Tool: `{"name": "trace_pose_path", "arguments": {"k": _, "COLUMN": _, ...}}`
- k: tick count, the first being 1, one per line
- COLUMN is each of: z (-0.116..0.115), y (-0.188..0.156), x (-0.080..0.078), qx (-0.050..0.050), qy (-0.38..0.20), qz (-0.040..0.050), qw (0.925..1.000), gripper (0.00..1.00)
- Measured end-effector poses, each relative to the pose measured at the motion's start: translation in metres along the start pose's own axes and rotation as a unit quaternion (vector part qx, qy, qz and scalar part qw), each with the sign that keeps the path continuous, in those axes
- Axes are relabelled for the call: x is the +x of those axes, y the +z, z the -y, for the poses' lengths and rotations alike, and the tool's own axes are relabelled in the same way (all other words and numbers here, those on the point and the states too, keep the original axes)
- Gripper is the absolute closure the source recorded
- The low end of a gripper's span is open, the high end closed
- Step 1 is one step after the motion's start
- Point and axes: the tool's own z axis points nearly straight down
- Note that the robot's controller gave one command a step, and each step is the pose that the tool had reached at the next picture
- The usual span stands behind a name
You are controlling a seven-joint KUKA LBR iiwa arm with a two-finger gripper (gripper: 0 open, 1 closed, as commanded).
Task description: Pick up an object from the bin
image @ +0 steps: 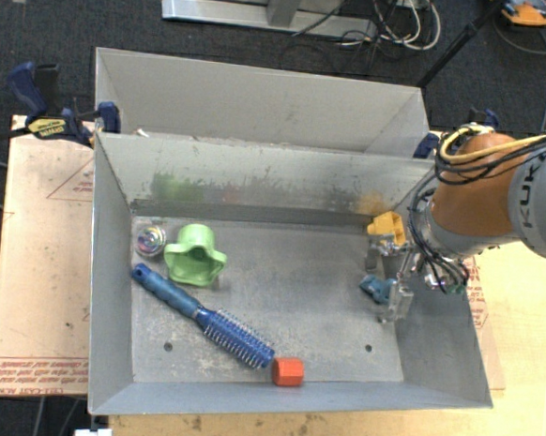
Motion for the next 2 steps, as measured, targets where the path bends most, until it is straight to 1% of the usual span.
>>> {"name": "trace_pose_path", "arguments": {"k": 1, "z": 0.0, "y": 0.0, "x": 0.0, "qx": 0.0, "qy": 0.0, "qz": 0.0003, "qw": 1.0, "gripper": 1.0}}
{"name": "trace_pose_path", "arguments": {"k": 2, "z": 0.007, "y": -0.131, "x": -0.015, "qx": 0.002, "qy": -0.004, "qz": 0.0051, "qw": 1.0, "gripper": 1.0}}
